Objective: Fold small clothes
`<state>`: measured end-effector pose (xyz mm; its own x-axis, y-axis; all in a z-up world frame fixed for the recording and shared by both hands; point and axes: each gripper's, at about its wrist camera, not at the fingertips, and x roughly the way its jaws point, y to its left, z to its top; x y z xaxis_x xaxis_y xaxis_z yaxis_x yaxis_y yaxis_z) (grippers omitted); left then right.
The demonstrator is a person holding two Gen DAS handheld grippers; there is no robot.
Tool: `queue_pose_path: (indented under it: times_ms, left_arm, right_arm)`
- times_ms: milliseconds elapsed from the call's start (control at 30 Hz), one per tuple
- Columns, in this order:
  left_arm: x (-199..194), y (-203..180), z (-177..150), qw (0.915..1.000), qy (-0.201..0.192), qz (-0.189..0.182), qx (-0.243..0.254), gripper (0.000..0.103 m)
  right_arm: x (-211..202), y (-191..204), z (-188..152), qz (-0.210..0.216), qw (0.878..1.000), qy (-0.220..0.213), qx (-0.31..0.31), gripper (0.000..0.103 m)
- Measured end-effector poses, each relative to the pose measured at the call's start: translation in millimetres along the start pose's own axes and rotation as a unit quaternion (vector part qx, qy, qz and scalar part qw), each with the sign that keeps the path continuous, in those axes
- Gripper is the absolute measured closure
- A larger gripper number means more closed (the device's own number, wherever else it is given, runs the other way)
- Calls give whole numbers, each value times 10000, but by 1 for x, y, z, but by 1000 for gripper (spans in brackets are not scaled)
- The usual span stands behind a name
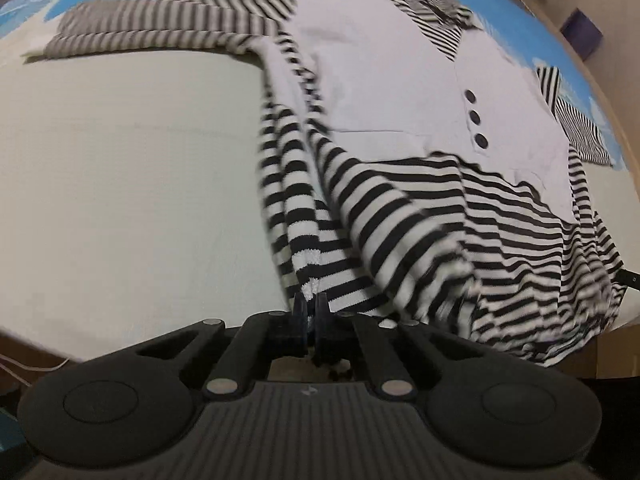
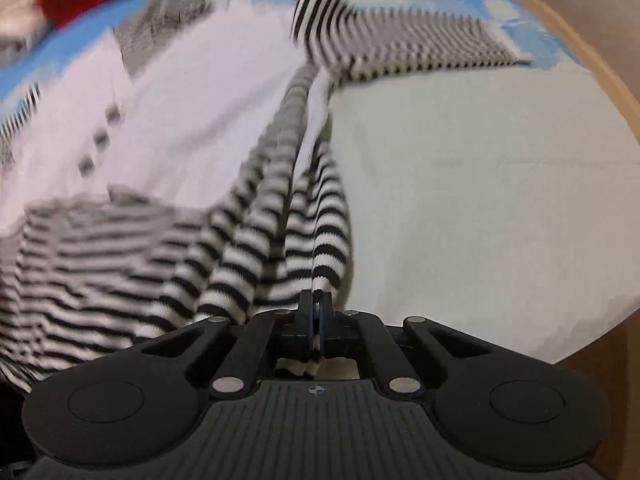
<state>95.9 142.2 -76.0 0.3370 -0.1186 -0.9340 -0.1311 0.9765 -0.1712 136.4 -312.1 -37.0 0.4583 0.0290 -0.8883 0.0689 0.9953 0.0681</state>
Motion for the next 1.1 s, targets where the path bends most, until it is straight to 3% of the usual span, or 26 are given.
queue_pose_path:
  times_ms: [133,233,300,367,467,500,533,600,700,833,933,1000,1067,1100]
  left_arm:
    - [-4,14,-10,9998,159,-98,-69,100]
    - [-4,10,-9,9996,273,-120,6,100]
    - [-4,8,-1,9996,169,-214,-117,91]
    - [-15,6,5,9992,-224,-244,-217,81]
    - [-30,-7,12,9958,-818,-382,-127,55]
    - [-32,-11,15,9946,-894,-528,-94,49]
    - [-31,-17,16,9939,-891,-647,-70,47]
    - [-25,-27,17,9929,-804,-872,-44,42]
    - [-9,-40,23,9944,-525,-907,-117,40]
    - [12,-50,30,9970,-275,-633,-343,40]
    - [22,-58,27,9993,-190,-306,-42,45]
    - [26,-62,22,9994,-67,-161,290,93]
    - [25,-59,15,9982,51,67,596,98]
    - [23,-56,11,9972,116,162,720,98]
  right_arm:
    - [-5,-14,-9,206,9997,101,-59,102]
    - [5,-14,-15,29,9989,415,-196,102]
    - [10,-9,-17,-155,9980,541,-302,102]
    - [9,-4,-14,-263,9977,465,-421,101]
    - [-8,1,-7,-359,9984,-212,-379,81]
    - [-16,3,-6,-329,9976,-470,-380,70]
    - [-22,6,-4,-174,9969,-665,-385,64]
    - [-24,16,-1,311,9961,-687,-451,60]
    - [-13,34,-2,765,9946,-298,-641,56]
    - [9,60,-5,632,9938,143,-901,51]
    - [19,71,-2,568,9938,291,-910,51]
    - [23,78,-4,521,9930,363,-1000,51]
    - [26,83,-10,515,9906,380,-1208,52]
    - [26,86,-12,515,9894,377,-1306,59]
